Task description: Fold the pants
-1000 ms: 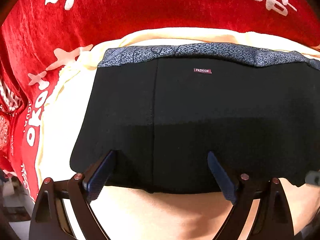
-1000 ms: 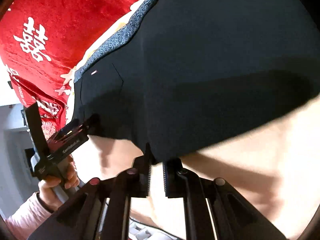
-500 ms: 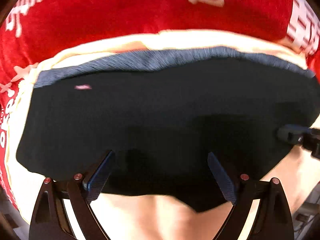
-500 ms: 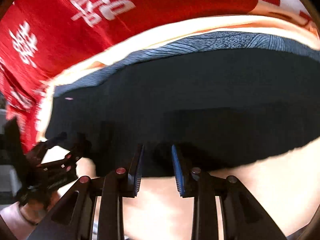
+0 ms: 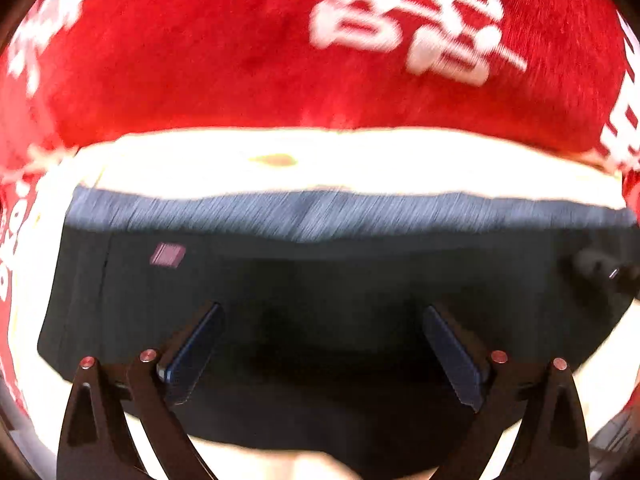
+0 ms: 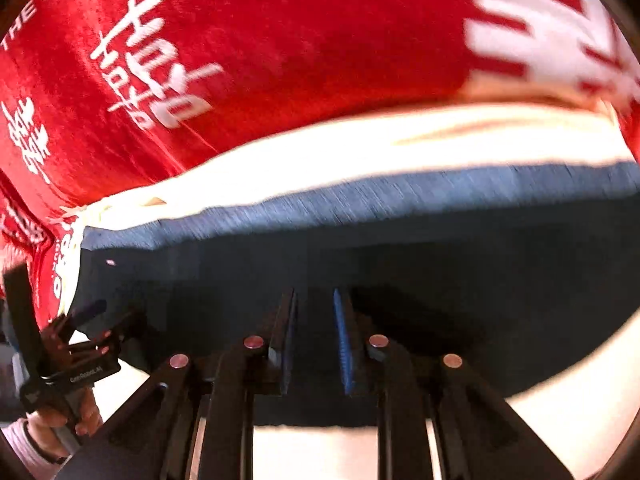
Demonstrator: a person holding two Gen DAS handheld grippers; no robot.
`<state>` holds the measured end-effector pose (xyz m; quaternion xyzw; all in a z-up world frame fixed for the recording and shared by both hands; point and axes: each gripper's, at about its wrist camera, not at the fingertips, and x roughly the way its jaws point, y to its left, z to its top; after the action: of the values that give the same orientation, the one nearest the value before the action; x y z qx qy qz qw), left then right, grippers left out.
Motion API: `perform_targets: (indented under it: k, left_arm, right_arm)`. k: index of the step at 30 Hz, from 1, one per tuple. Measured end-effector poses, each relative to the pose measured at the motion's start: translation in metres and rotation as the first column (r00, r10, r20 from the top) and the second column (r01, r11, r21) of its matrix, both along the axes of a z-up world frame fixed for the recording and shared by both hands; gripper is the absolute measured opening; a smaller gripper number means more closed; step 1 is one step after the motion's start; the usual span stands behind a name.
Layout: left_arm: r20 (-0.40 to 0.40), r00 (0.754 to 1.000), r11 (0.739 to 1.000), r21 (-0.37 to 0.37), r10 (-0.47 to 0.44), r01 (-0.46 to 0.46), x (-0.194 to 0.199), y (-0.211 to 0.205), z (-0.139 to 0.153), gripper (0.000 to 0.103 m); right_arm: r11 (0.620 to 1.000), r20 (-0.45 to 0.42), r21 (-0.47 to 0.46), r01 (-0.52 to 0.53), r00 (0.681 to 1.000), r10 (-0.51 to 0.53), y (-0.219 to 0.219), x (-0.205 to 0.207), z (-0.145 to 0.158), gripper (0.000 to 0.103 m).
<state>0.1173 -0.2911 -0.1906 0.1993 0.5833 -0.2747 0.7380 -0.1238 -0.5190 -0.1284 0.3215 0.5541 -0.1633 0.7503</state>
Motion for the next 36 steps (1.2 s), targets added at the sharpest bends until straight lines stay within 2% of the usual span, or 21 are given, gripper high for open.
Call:
perform_targets:
  k: [2, 4, 6, 7, 10, 13, 16, 18, 20, 23, 25, 30, 36]
  left_arm:
    - [-0.003, 1.000, 1.000, -0.013, 0.004, -0.004, 0.006, -0.028, -0.008, 0.101]
    - [0.002, 1.000, 1.000, 0.006, 0.015, -0.015, 0.008, -0.049, -0.022, 0.101]
    - [0.019, 1.000, 0.998, 0.052, 0.022, -0.023, 0.009, -0.060, -0.038, 0.101]
    - [0.020, 0.999, 0.998, 0.040, 0.040, -0.041, 0.011, -0.060, -0.044, 0.102]
    - [0.010, 0.997, 0.997, 0.015, 0.080, -0.080, 0.015, -0.058, -0.046, 0.102]
    - [0.049, 0.996, 0.997, 0.040, 0.068, -0.070, 0.017, -0.064, -0.045, 0.102]
    - [0.066, 0.996, 0.995, 0.071, 0.068, -0.072, 0.024, -0.068, -0.040, 0.102]
    - [0.078, 0.995, 0.994, 0.085, 0.067, -0.073, 0.024, -0.068, -0.032, 0.102]
    - [0.079, 0.995, 0.995, 0.084, 0.054, -0.061, 0.020, -0.064, -0.023, 0.102]
    - [0.088, 0.996, 0.996, 0.081, 0.017, -0.024, 0.000, -0.061, -0.004, 0.102]
    - [0.080, 0.997, 0.997, 0.081, 0.000, -0.007, -0.022, -0.066, 0.005, 0.102]
    - [0.043, 0.998, 0.997, 0.067, -0.048, 0.045, -0.079, -0.079, 0.019, 0.102]
    - [-0.008, 0.995, 0.991, 0.095, -0.099, 0.099, -0.134, -0.095, 0.020, 0.102]
  right_arm:
    - [1.000, 0.002, 0.006, -0.020, 1.000, 0.020, -0.003, 0.020, -0.006, 0.020]
    - [0.999, -0.028, 0.015, -0.041, 0.999, 0.041, -0.005, 0.037, -0.022, 0.020]
    - [0.998, -0.057, 0.013, -0.058, 0.997, 0.059, -0.013, 0.039, -0.032, 0.020]
    - [0.998, -0.067, -0.002, -0.064, 0.996, 0.064, -0.019, 0.039, -0.039, 0.020]
    - [0.998, -0.019, -0.005, -0.059, 0.998, 0.059, -0.038, 0.031, -0.039, 0.019]
    - [0.994, -0.049, -0.104, -0.026, 0.999, 0.021, -0.062, 0.019, -0.035, 0.020]
    - [0.992, -0.065, -0.110, 0.059, 0.996, -0.067, -0.091, 0.001, -0.035, 0.020]
    - [0.983, -0.091, -0.148, 0.108, 0.988, -0.123, -0.102, -0.013, -0.028, 0.021]
    - [0.978, -0.086, -0.149, 0.146, 0.983, -0.160, -0.107, -0.030, -0.018, 0.026]
    - [0.968, -0.082, -0.165, 0.189, 0.975, -0.205, -0.103, -0.058, -0.004, 0.040]
    - [0.961, -0.086, -0.173, 0.216, 0.969, -0.233, -0.096, -0.080, 0.005, 0.041]
    - [0.961, -0.099, -0.120, 0.249, 0.960, -0.261, -0.073, -0.125, 0.014, 0.041]
    - [0.956, -0.120, -0.053, 0.289, 0.949, -0.293, -0.055, -0.170, 0.014, 0.041]
